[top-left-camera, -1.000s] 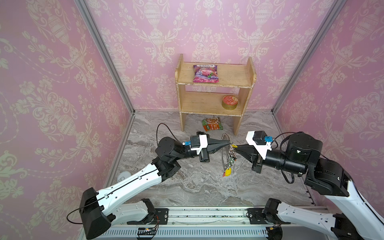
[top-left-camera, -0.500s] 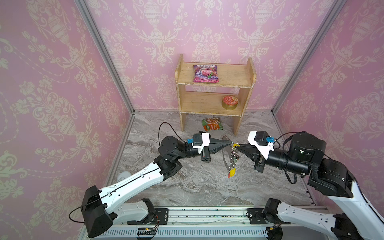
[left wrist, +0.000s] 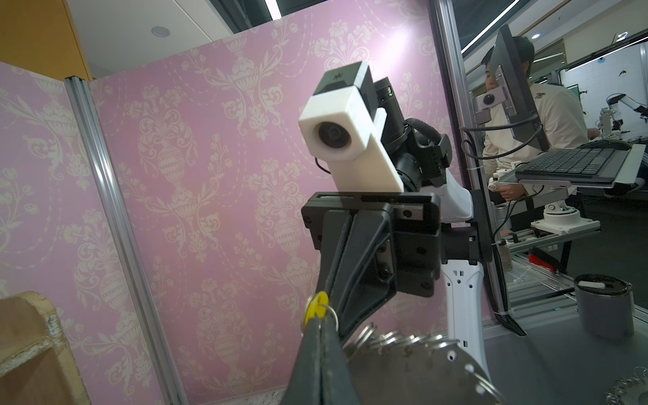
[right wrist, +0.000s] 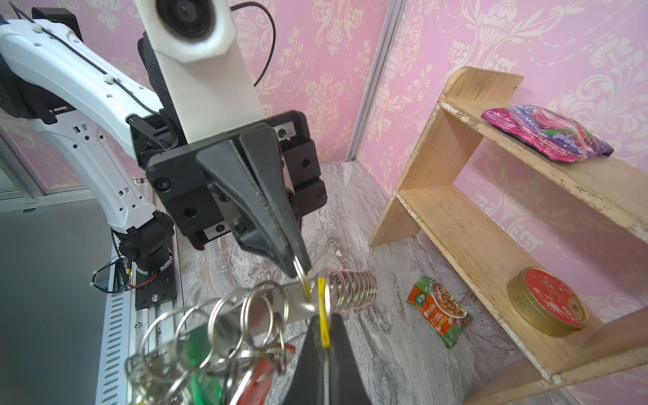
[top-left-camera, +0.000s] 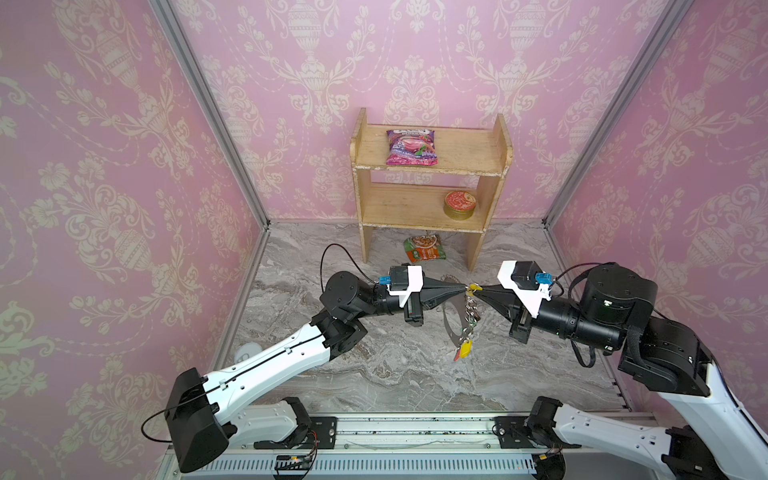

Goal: Put the keys on the keyring

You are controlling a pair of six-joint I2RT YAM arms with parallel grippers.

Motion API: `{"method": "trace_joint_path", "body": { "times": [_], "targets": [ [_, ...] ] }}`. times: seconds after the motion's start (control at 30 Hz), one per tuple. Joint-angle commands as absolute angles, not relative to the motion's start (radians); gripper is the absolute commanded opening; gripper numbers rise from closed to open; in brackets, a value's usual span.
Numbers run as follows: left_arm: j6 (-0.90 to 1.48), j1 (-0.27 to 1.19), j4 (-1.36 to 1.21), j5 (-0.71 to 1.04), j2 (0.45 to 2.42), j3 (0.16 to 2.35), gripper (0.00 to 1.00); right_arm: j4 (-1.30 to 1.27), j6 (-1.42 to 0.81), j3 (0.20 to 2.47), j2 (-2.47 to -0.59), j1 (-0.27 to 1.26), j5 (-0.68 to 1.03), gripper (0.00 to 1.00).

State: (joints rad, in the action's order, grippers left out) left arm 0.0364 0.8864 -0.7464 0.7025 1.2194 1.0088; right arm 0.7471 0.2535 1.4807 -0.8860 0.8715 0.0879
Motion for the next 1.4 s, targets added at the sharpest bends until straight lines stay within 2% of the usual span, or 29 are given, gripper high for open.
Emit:
{"method": "trace_joint_path", "body": {
  "times": [0.0,0.37,0.57,0.6,0.63,0.67,0.73,0.77,0.9,1.1,1.37],
  "targets": [
    [0.069,0.882,-0.791,0.732,1.221,1.023,0.00,0.738,0.268,1.518,-0.886,0.868,0.074,0.00],
    [0.052,0.882,-0.770,0.718,1.211,1.010,0.00,0.758,0.270,1.534,-0.893,0.867,0.058,0.00],
    [0.015,0.882,-0.667,0.692,1.173,0.989,0.00,0.802,0.276,1.553,-0.910,0.868,0.045,0.00],
    [0.002,0.882,-0.635,0.677,1.161,0.983,0.14,0.810,0.277,1.555,-0.916,0.868,0.040,0.00],
    [-0.015,0.882,-0.591,0.651,1.143,0.975,0.35,0.819,0.277,1.556,-0.919,0.868,0.036,0.00],
    [-0.029,0.882,-0.550,0.618,1.120,0.961,0.49,0.831,0.275,1.557,-0.925,0.868,0.031,0.00],
    [-0.057,0.882,-0.472,0.547,1.076,0.937,0.75,0.858,0.272,1.560,-0.942,0.868,0.025,0.00],
    [-0.073,0.882,-0.422,0.507,1.053,0.928,0.82,0.875,0.271,1.560,-0.952,0.867,0.020,0.00],
    [-0.111,0.882,-0.276,0.373,0.988,0.893,0.93,0.906,0.249,1.540,-0.997,0.868,0.013,0.00],
    [-0.075,0.882,-0.164,0.154,0.891,0.790,0.96,0.865,0.184,1.445,-1.044,0.868,0.040,0.00],
    [0.004,0.882,0.047,-0.111,0.676,0.681,0.99,0.687,0.052,1.258,-1.107,0.870,0.130,0.00]
  ]
}}
